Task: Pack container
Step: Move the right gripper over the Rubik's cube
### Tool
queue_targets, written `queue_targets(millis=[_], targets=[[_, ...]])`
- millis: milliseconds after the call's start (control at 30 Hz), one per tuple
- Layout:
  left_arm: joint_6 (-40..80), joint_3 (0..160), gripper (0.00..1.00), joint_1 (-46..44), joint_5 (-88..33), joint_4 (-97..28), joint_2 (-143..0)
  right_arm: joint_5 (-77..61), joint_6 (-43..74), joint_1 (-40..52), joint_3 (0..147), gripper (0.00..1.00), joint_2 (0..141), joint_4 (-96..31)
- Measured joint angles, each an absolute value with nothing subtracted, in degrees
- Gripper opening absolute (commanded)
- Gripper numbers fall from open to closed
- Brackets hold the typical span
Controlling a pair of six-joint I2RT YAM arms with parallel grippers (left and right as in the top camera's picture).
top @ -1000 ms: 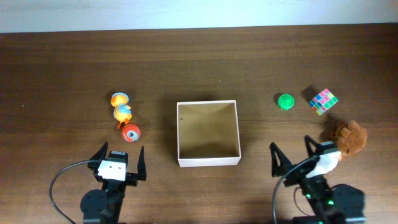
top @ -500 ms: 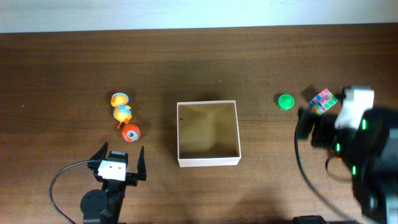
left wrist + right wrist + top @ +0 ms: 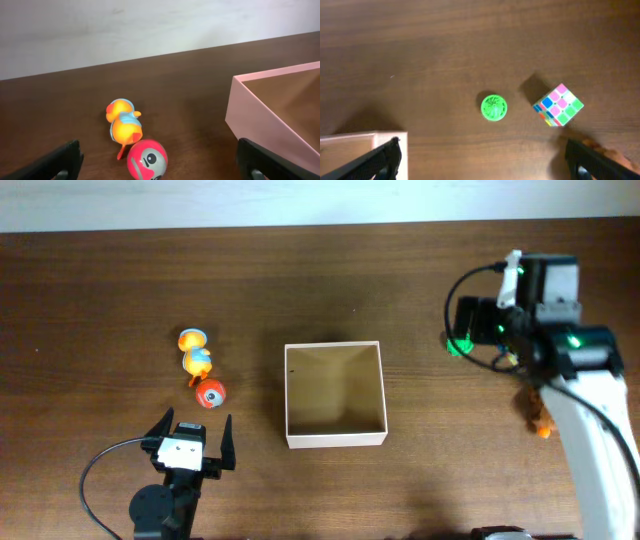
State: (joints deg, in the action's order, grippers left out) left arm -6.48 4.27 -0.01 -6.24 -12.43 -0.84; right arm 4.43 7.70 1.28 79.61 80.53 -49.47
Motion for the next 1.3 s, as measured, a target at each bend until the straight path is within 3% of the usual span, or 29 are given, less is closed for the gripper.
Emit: queue_targets(millis=[367,667,900,1300], targets=[[-6.48,4.27,0.99,-0.01,-6.24,-12.43,-0.84,15.31,24.45,-1.67,79.61,0.99,93.23,-40.21],[-6.48,4.27,0.99,-0.01,-6.24,-12.43,-0.84,17.39,39.0,-13.74,79.61,0.99,96.14,-40.38],[-6.48,4.27,0.99,-0.01,-6.24,-12.43,-0.84,11.16,40.66,-20.16,79.64,1.0,103.09,-39.79],[-6.48,4.27,0.99,-0.01,-6.24,-12.43,-0.84,1.32,38.57,-20.36,79.64,0.99,110.98,-34.65]])
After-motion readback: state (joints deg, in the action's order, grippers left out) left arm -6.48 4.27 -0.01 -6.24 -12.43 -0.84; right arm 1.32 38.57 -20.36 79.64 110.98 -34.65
